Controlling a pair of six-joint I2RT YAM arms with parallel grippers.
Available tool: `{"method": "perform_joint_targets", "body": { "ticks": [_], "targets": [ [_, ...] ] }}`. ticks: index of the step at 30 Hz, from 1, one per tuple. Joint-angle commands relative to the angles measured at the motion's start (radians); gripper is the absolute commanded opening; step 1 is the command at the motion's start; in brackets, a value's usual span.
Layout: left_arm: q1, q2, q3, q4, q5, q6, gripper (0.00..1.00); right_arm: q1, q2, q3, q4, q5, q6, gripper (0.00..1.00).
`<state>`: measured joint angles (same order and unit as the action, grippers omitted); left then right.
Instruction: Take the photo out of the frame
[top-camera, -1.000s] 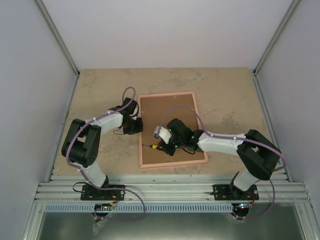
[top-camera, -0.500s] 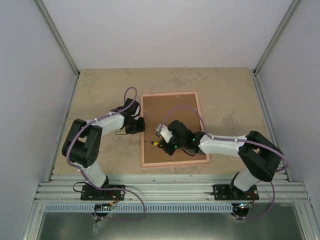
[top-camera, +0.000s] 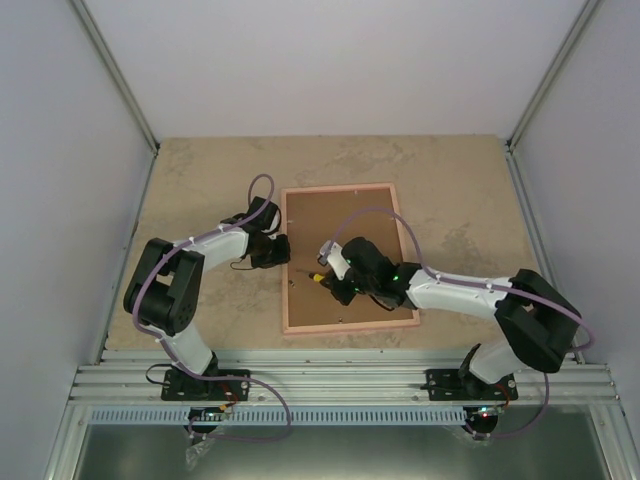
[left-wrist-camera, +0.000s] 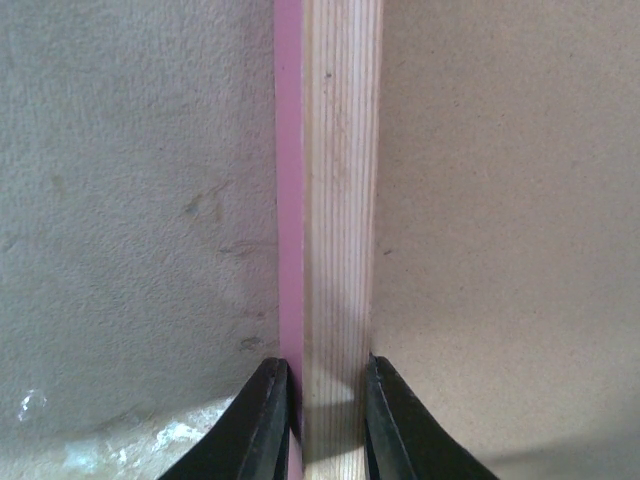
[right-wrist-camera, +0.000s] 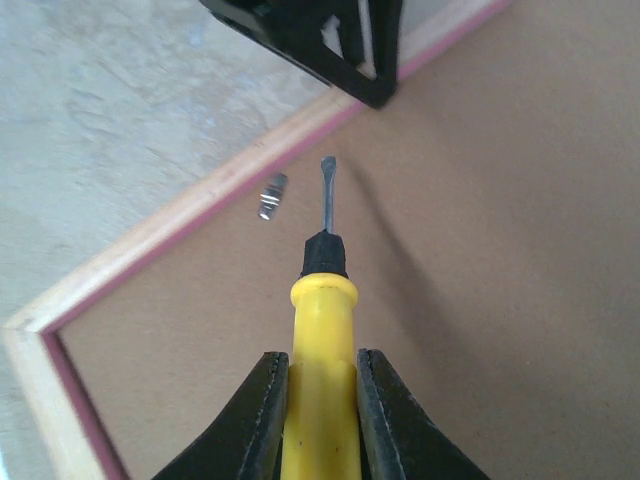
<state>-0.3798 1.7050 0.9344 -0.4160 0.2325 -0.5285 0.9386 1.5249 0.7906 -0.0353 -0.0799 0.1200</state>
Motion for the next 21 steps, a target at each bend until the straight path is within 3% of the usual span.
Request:
{"method": "perform_joint_targets", "body": {
  "ticks": [1,21],
  "targets": [
    [-0.014,0.001,-0.029,-0.026,0.037,-0.005,0.06,0.021,-0.044,0.003,-0.014,-0.067,-0.037,0.0],
    [-0.015,0.001,-0.033,-0.012,0.046,-0.002,0.06,0.068,0.074,0.032,-0.021,-0.068,-0.013,0.01]
  ]
}}
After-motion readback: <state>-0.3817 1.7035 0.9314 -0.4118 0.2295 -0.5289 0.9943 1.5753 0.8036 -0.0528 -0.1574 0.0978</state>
